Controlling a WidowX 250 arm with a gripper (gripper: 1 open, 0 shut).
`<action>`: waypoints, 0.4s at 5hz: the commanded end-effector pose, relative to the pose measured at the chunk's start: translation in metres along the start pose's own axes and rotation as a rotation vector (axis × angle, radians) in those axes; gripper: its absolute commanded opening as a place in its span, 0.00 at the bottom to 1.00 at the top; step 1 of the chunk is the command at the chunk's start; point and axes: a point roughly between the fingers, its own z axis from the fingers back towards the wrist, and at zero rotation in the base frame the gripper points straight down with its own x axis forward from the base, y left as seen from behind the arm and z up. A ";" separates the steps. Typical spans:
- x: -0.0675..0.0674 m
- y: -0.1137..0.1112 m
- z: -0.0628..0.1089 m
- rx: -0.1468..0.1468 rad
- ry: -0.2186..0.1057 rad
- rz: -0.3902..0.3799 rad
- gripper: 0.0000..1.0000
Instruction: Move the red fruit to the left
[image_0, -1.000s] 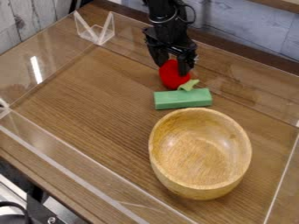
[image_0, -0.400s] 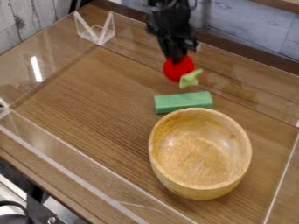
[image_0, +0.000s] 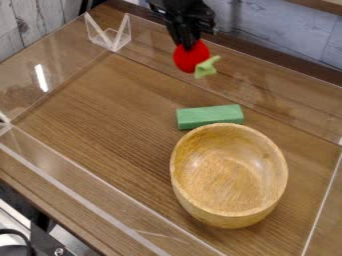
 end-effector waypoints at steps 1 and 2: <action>0.024 0.028 0.043 0.053 -0.099 0.011 0.00; 0.024 0.055 0.050 0.077 -0.094 0.031 0.00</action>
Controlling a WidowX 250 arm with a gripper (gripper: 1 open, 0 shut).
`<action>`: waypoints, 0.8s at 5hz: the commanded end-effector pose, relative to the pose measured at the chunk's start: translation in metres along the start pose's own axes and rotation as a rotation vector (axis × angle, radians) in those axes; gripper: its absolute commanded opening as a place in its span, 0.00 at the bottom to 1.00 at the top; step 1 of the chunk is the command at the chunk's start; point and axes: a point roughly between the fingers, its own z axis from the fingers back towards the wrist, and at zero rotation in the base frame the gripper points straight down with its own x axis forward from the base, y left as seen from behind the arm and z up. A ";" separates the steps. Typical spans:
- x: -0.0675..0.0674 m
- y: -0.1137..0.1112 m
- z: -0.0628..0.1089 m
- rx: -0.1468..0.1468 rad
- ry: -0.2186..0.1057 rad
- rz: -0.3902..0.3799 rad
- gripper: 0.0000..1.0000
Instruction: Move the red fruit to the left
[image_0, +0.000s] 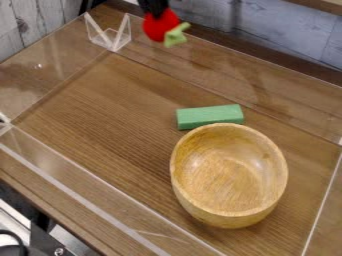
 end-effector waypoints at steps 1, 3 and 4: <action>0.015 0.031 0.006 0.052 -0.044 0.016 0.00; 0.009 0.066 -0.018 0.083 -0.027 0.027 0.00; 0.002 0.072 -0.024 0.095 -0.017 0.045 0.00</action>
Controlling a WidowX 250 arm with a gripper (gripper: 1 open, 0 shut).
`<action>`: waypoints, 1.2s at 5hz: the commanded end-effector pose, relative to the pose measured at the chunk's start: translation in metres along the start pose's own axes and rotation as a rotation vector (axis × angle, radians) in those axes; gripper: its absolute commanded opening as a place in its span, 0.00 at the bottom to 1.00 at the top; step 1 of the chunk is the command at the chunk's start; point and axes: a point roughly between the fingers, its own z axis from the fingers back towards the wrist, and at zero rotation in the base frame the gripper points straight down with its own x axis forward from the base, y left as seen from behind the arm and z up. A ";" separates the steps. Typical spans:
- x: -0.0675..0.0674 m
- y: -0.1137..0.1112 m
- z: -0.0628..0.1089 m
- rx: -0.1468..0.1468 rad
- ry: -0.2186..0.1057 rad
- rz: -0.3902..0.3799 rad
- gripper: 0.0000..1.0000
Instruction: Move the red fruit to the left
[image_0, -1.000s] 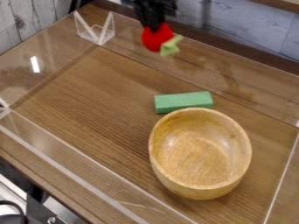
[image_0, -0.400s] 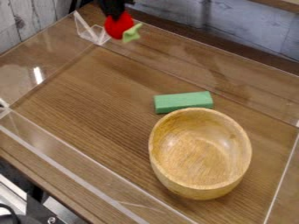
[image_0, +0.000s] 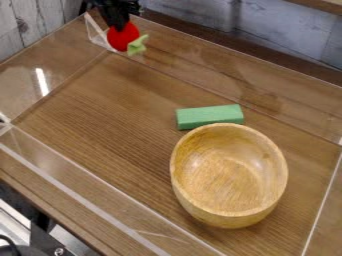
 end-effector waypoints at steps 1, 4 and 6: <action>0.004 0.011 0.008 0.039 -0.035 0.016 0.00; -0.018 -0.003 -0.028 0.055 0.010 0.124 0.00; -0.034 -0.004 -0.039 0.037 0.026 0.156 1.00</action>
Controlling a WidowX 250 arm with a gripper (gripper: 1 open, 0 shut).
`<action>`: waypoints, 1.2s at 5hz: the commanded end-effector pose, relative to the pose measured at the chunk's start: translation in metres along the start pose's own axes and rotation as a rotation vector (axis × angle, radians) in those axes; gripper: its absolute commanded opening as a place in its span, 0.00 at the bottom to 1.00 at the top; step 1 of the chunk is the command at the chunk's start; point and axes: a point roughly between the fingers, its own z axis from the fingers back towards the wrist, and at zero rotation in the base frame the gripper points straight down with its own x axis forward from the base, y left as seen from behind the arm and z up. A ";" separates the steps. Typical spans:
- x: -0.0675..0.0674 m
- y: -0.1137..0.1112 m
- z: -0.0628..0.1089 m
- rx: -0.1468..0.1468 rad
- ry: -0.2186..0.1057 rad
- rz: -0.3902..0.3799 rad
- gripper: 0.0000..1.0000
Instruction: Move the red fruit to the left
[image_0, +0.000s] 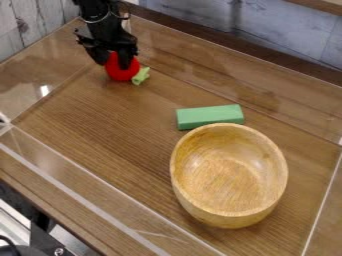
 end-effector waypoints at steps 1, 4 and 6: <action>0.010 0.002 0.007 -0.005 -0.023 -0.025 1.00; 0.003 0.009 0.001 0.003 -0.009 0.052 1.00; 0.005 0.000 0.035 0.003 0.000 0.118 1.00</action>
